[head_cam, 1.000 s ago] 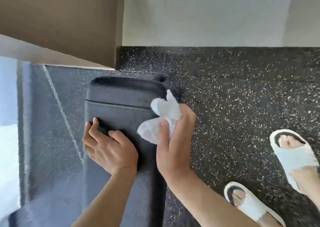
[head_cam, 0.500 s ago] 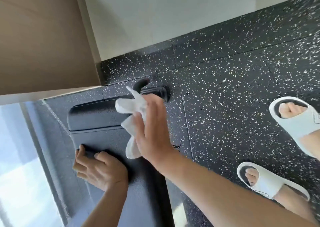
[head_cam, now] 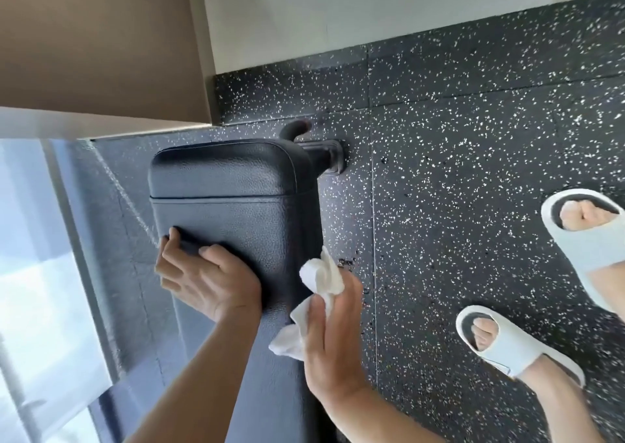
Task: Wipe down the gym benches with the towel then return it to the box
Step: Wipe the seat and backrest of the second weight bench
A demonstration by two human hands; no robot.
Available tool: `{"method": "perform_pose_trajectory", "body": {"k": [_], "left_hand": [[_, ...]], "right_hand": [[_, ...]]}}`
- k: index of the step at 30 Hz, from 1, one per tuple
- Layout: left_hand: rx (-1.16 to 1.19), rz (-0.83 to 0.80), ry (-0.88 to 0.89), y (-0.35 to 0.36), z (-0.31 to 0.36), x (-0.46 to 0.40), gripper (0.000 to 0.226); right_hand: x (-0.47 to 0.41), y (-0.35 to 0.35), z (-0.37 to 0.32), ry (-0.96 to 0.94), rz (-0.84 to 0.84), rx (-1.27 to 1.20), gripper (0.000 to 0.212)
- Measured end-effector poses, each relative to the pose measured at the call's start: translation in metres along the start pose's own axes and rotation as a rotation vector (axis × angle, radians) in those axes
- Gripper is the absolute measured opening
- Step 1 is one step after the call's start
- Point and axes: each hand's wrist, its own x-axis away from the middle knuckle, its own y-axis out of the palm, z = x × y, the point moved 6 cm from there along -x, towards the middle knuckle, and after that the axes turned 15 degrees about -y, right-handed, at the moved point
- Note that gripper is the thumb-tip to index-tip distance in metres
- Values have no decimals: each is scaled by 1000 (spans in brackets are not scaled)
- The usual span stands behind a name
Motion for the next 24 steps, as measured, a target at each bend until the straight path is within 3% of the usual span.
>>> {"method": "perform_pose_trajectory", "body": {"k": [6,11,17,21,24], "left_hand": [[-1,-8,-2,0,-2,0,55],[15,-32,-42,-1,0,1,56],[8,-39,-49,-2,2,1,61],[44,-58,-47,-4,1,1,62],[32,-61,-39,-5,0,0,62]], "right_hand": [[-67,2,-28,-157,62,12,47],[-174,16,-83,-467,109,269,35],[-201,48,-115,-884,-380,831,32],[-163,39,-108,-1223,-782,847,36],[-145,16,-97,-1365,-964,822,39]]}}
